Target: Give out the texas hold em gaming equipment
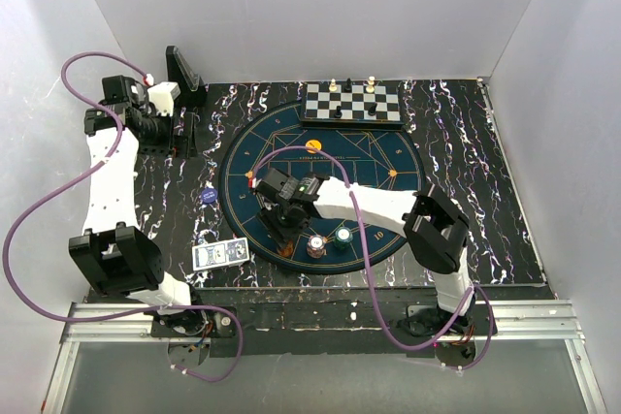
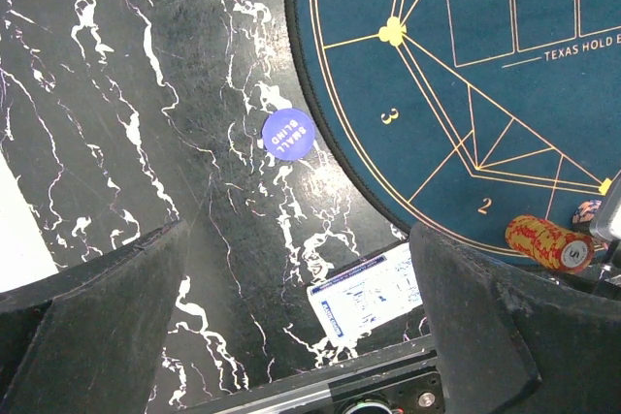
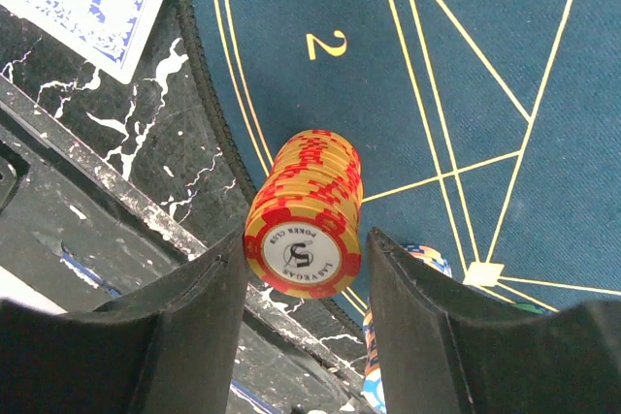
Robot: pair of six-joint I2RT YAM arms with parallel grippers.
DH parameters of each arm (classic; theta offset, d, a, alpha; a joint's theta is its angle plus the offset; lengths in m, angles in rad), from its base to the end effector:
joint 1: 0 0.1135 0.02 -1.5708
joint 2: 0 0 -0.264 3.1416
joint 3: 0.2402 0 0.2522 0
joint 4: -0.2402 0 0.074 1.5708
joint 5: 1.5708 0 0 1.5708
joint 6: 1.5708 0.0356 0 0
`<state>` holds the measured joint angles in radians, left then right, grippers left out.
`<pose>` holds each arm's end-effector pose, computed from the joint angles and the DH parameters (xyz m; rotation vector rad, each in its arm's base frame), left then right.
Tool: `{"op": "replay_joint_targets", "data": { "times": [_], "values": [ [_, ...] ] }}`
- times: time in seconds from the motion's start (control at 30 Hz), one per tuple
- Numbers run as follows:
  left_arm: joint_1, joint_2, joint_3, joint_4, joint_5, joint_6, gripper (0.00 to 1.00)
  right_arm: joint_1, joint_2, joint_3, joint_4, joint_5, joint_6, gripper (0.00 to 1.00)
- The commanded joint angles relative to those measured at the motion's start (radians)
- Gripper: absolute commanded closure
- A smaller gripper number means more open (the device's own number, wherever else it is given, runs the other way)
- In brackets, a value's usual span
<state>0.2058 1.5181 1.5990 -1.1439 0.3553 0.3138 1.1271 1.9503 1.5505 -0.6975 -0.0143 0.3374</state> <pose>0.2939 0.0487 0.3629 0.2564 2.5406 -0.2726 0.1785 0.3766 0.2211 -1.0670 2.5479 0.4602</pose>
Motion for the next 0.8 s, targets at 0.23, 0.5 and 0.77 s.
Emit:
{"op": "replay_joint_targets", "data": {
  "times": [0.23, 0.5, 0.77],
  "values": [
    [0.01, -0.036, -0.022, 0.035, 0.007, 0.004, 0.02, 0.013, 0.026, 0.008, 0.044, 0.01, 0.011, 0.54],
    [0.009, -0.035, -0.036, 0.041, 0.019, 0.004, 0.02, 0.023, -0.005, 0.016, 0.024, 0.062, 0.006, 0.62],
    [0.01, -0.038, -0.054, 0.047, 0.028, 0.005, 0.02, 0.028, -0.03, 0.046, -0.011, 0.096, -0.005, 0.66]
  ]
}}
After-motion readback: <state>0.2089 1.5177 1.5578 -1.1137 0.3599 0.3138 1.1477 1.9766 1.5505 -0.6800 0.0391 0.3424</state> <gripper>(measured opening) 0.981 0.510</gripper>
